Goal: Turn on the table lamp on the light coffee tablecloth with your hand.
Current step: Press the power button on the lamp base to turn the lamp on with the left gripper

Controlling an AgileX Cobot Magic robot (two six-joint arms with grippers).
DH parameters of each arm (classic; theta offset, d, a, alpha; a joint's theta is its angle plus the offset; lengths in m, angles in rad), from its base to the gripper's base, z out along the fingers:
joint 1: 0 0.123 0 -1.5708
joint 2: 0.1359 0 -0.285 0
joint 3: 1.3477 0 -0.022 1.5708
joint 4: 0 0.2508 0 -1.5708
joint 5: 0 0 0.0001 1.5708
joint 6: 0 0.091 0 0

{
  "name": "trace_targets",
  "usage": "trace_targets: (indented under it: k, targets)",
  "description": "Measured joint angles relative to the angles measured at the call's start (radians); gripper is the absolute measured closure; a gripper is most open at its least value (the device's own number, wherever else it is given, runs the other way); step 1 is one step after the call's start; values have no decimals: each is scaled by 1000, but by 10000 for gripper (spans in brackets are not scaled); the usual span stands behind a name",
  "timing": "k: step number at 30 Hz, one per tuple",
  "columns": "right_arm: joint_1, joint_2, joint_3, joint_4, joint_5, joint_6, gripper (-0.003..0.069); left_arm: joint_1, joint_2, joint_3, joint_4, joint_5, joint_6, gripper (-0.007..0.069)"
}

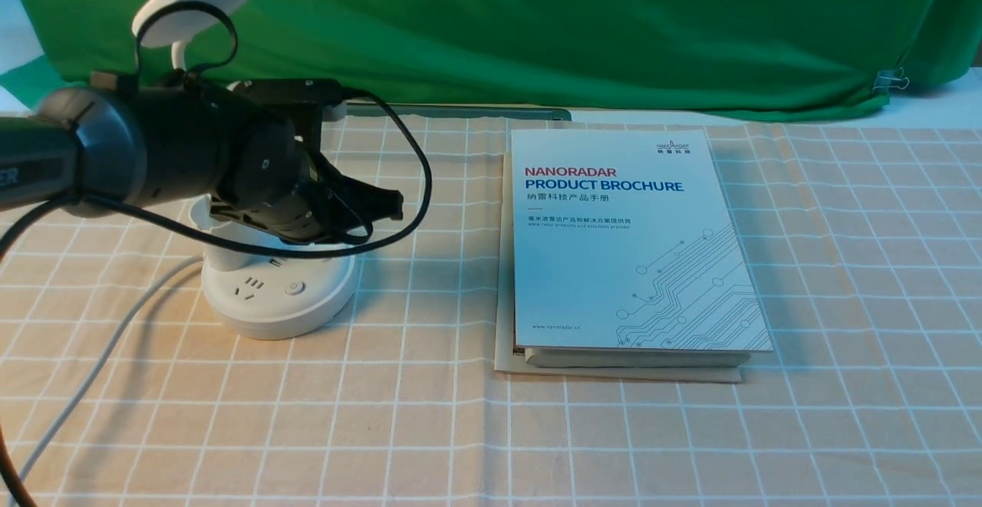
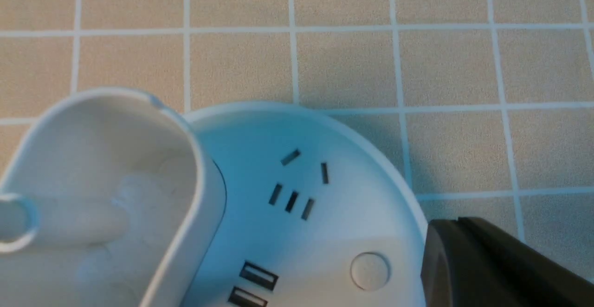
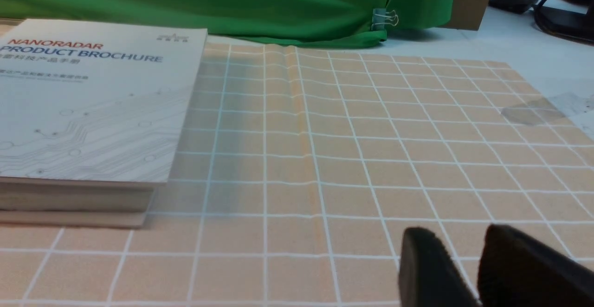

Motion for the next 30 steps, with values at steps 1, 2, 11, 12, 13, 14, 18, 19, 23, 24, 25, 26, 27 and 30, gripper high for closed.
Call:
trace_targets:
  k: [1,2,11,12,13,14,18,19,23,24,25,26,27,30]
  targets:
    - [0,0,0,0,0,0,418,0,1,0,0,-2,0,603]
    - [0,0,0,0,0,0,418,3,2,0,0,-3,0,603]
    - [0,0,0,0,0,0,418,26,43,-1,1,-2,3,603]
    - [0,0,0,0,0,0,418,26,45,-1,1,-3,3,603]
    - [0,0,0,0,0,0,418,26,48,-1,1,-3,3,603]
    - [0,0,0,0,0,0,418,26,50,-1,1,-2,3,603]
    - [0,0,0,0,0,0,418,26,61,-6,3,-4,3,603]
    - [0,0,0,0,-1,0,418,26,65,-9,7,-4,3,603]
    - [0,0,0,0,0,0,418,26,72,-12,7,-6,3,603]
    - [0,0,0,0,0,0,418,26,73,-13,4,-6,3,603]
    - [0,0,0,0,0,0,418,26,74,-13,-2,-6,3,603]
    - [0,0,0,0,0,0,418,26,74,-13,-3,-6,3,603]
    - [0,0,0,0,0,0,418,26,74,-13,-3,-8,3,603]
    - [0,0,0,0,0,0,418,27,72,-13,-2,-21,3,603]
